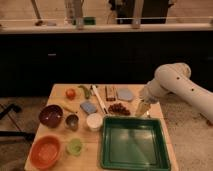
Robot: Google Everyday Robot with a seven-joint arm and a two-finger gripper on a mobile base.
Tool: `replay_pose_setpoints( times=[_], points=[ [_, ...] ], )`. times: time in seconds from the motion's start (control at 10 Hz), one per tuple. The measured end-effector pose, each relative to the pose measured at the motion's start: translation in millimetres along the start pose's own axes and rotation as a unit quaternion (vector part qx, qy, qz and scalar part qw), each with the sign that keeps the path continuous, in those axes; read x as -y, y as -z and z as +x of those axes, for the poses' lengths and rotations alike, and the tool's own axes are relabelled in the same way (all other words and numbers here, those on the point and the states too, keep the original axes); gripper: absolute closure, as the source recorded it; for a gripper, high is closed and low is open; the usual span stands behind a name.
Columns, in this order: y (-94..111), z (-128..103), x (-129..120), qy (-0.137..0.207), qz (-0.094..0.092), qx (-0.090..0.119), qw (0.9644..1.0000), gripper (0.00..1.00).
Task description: Place sponge in metal cup
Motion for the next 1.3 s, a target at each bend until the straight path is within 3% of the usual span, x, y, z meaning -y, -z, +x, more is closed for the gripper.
replay_pose_setpoints(
  times=[0.3,1.0,1.3],
  points=[
    [-14.4,-42.6,-2.0,0.011,-0.012,0.019,0.9997,0.2],
    [-15.0,-44.8,-2.7,0.016,-0.013,0.02,0.9996,0.2],
    [-23.7,-57.8,-0.6,0.009,0.0,0.019,0.9998,0.2]
  ],
)
